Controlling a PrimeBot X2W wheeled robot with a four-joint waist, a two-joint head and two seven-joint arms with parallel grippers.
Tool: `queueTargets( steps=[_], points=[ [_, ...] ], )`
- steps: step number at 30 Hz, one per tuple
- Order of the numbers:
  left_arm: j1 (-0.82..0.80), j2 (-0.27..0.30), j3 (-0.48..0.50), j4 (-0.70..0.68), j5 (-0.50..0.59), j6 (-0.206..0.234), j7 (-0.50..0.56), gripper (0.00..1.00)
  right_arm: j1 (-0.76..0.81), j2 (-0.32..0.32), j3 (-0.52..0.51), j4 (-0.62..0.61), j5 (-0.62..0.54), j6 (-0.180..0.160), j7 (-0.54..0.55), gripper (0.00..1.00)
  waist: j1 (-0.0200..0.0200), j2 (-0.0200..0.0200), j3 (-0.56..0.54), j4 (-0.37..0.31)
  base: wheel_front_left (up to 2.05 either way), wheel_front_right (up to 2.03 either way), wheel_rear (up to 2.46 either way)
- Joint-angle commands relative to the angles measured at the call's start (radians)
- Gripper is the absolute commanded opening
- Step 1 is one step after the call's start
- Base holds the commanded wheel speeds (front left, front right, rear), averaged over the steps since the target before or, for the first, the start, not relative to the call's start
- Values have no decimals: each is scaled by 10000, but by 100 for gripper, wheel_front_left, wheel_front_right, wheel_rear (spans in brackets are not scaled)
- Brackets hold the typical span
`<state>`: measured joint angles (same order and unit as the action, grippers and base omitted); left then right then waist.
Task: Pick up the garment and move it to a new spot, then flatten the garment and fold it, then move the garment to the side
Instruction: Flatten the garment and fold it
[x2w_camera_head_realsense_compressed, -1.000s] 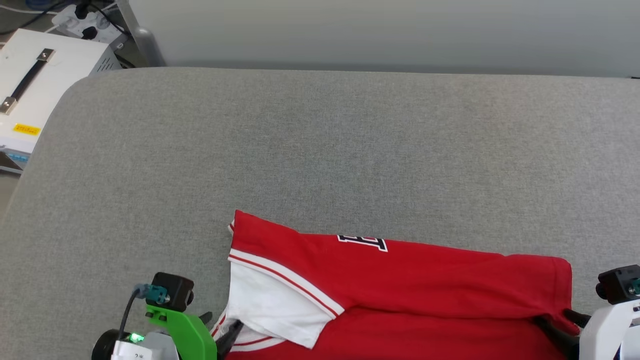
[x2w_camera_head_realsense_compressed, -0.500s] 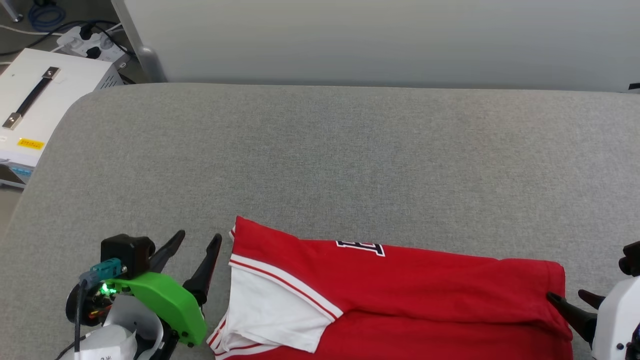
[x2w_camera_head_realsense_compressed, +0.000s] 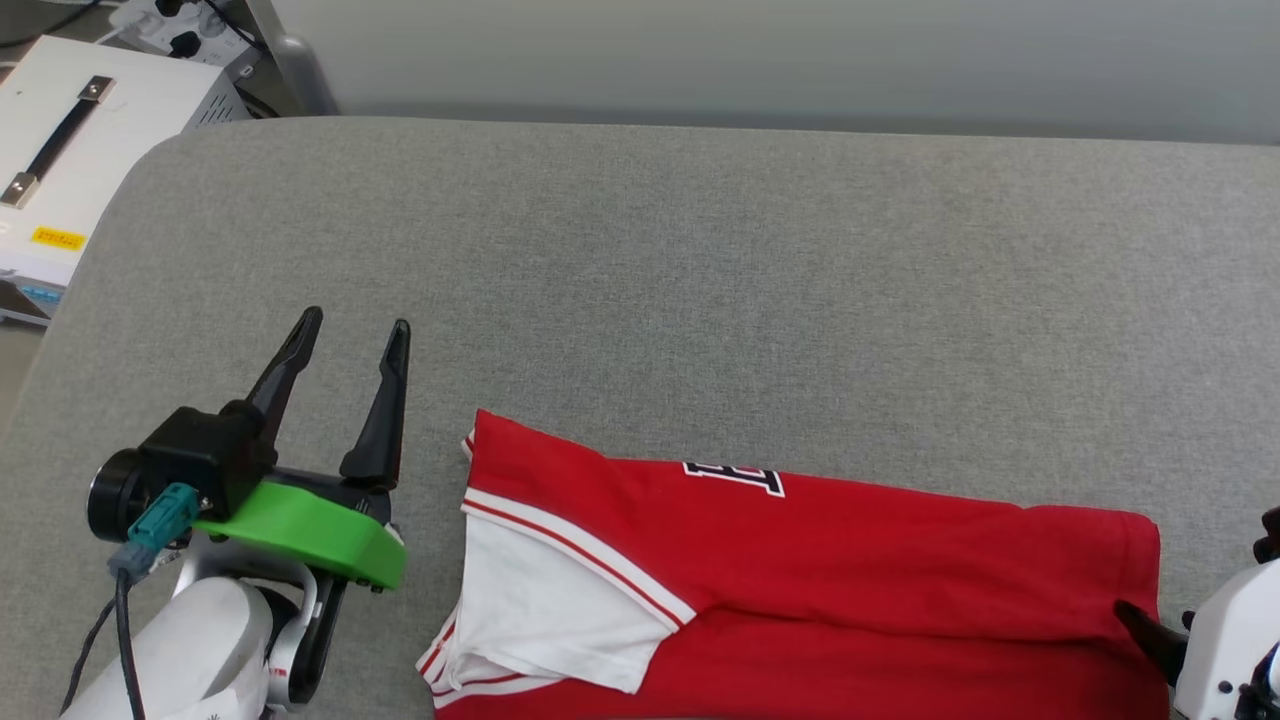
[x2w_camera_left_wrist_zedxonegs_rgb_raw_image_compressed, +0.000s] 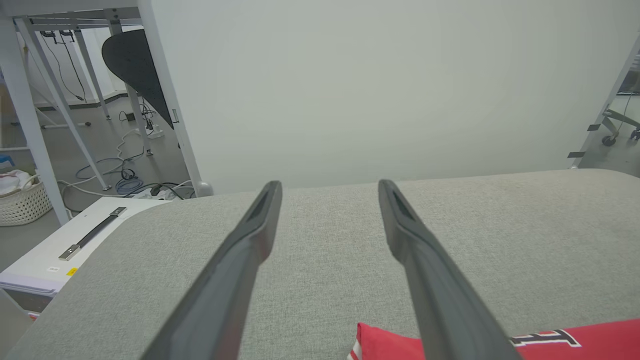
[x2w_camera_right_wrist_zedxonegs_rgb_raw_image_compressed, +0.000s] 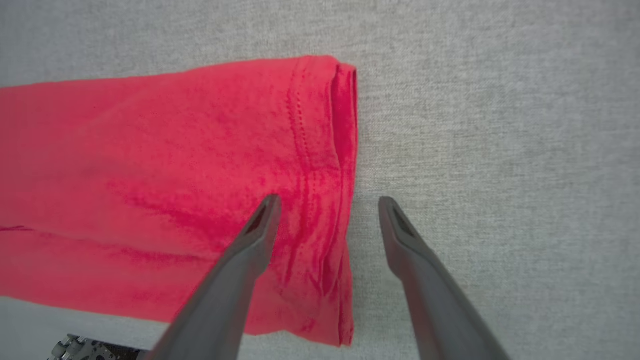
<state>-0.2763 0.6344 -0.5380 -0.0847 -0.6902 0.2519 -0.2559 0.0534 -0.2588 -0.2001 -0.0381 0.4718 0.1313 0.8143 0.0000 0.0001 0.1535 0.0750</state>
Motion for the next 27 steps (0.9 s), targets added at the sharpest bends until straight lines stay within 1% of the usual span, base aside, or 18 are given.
queueTargets(
  steps=[1, 5, 6, 17, 18, 21, 22, 27],
  points=[
    [161, -175, 224, 5, 232, -118, -54, 100, -180, 144, -156, 190, -160, -6, -21, 100, 0, -1, 127, 47, 0, 0, 0],
    [491, -448, 647, 189, 607, -454, -56, 100, -223, 439, -256, 669, -460, -6, 17, 100, 0, -1, 263, 74, 0, 0, 0],
    [631, -657, 925, 338, 786, -695, -57, 100, -287, 670, -188, 934, -404, -6, 4, 100, 0, -1, 319, 91, 0, 0, 0],
    [807, -1149, 1448, 868, 1197, -1313, -58, 100, -348, 1047, 866, 1730, 196, -6, -192, 100, 0, -1, 263, 65, 0, 0, 0],
    [818, -1186, 1485, 899, 1229, -1358, -58, 100, -342, 1044, 916, 1816, 216, -6, -214, 91, 0, -1, 242, 62, 0, 0, 0],
    [854, -1263, 1559, 985, 1306, -1457, -58, 100, -321, 945, 1005, 2015, 209, -6, -313, 9, 0, -1, 181, 60, 0, 0, 0],
    [871, -1288, 1583, 1014, 1327, -1487, -58, 100, -317, 887, 1026, 2074, 189, -6, -385, 0, 0, -1, 156, 56, 0, 0, 0],
    [977, -1353, 1659, 1122, 1396, -1581, -58, 100, -313, 608, 1017, 2254, 199, -6, -745, 0, 0, -1, 26, 25, 0, 0, 0]
  ],
)
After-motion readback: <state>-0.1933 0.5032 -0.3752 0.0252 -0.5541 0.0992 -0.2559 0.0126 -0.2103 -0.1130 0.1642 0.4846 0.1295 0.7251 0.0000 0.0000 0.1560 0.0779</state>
